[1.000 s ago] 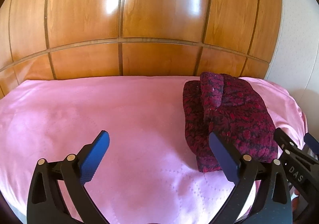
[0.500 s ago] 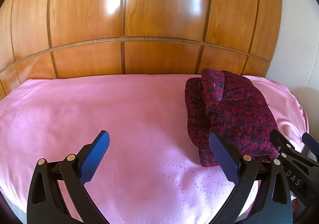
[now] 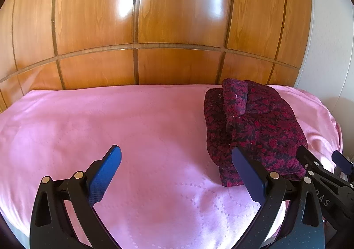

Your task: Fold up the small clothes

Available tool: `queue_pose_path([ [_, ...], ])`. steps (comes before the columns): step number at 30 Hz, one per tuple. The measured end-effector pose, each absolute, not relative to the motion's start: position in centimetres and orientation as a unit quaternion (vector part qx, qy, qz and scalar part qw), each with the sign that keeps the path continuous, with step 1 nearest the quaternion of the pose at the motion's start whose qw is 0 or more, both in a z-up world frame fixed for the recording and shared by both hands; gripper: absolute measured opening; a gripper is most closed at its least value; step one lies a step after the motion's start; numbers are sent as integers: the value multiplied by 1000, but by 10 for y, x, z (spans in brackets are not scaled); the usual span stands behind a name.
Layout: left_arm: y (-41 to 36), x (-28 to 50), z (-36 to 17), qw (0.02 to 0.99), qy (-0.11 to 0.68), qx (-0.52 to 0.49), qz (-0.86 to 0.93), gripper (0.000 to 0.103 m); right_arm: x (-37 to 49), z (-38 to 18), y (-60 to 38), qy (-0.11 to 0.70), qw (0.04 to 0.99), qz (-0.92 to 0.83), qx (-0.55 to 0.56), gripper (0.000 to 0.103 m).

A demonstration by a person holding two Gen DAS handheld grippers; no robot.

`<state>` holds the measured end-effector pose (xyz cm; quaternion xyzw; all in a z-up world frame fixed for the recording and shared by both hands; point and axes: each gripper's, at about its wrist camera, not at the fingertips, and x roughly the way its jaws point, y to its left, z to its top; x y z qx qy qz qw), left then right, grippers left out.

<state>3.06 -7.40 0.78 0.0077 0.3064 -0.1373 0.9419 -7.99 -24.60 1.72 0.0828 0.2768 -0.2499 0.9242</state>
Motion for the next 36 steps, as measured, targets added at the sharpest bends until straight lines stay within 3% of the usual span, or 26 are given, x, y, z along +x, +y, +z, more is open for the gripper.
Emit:
queue_pose_path([
  [28,-67,36,4,939,317,0,-135,99,-73,14,-246,281,925,-242,85,101],
  [36,-62,45,-8,932,342,-3,-119,99,-70,36,-292,253,928,-247,118,101],
])
